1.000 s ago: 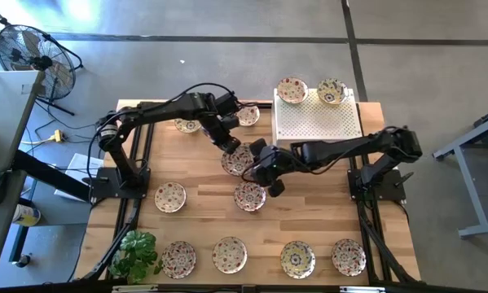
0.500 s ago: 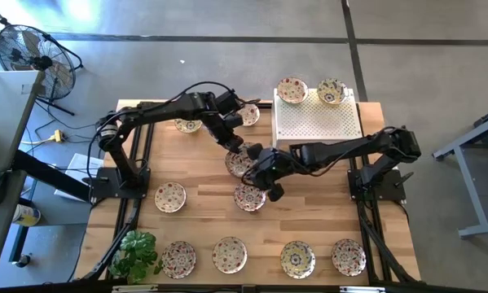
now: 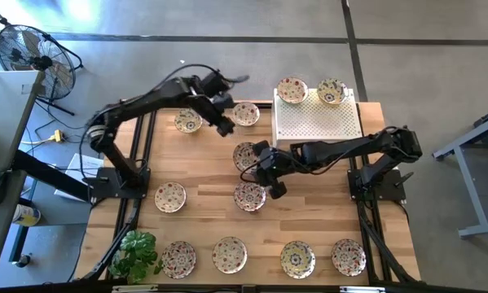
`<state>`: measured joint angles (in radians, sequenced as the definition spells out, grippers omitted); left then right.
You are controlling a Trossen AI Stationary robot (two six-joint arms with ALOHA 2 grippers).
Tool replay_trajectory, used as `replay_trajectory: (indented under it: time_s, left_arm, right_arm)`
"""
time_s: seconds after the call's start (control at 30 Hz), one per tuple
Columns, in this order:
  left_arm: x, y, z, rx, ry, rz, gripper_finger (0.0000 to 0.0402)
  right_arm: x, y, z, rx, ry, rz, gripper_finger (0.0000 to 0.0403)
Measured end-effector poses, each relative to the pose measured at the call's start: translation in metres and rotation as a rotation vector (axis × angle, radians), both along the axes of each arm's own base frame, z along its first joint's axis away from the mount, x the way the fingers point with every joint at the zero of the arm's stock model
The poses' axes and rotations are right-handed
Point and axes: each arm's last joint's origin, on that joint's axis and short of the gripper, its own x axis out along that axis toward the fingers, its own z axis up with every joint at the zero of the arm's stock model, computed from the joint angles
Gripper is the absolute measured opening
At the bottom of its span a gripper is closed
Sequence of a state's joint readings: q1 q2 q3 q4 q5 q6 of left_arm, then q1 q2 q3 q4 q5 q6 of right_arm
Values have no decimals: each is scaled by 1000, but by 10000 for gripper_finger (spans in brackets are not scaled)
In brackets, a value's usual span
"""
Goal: Pick & Place Mini bowls
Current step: Put the black patterned bowl on the shelf
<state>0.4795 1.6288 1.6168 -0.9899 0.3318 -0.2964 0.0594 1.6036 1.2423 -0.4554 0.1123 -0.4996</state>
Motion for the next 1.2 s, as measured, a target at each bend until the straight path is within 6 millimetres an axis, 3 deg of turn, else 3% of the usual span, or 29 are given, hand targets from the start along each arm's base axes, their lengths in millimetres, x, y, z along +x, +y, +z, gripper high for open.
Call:
replay_trajectory:
  time_s: [0.1, 0.3, 0.63, 0.8, 0.93, 1.07, 1.2]
  left_arm:
    - [-20, -5, 5, 92, 20, 53, 120]
    - [-46, -16, 7, 183, -134, 69, 13]
    - [-74, -35, -20, 232, -467, 30, 3]
    - [-83, -40, -45, 186, -491, 76, 1]
    - [-91, -44, -53, 198, -529, 71, 1]
    - [-93, -46, -61, 169, -495, 51, 1]
    - [-93, -47, -61, 125, -495, 39, 1]
  right_arm:
    - [-3, 0, 2, 9, 3, -16, 6]
    - [-12, -4, 10, 13, 18, -51, 4]
    - [-33, -17, 68, 56, 115, -198, 5]
    - [-57, -26, 95, 60, 256, -383, 8]
    - [-77, -34, 114, 100, 319, -553, 7]
    - [-94, -47, 116, 125, 353, -670, 7]
    - [-108, -67, 98, 119, 410, -762, 7]
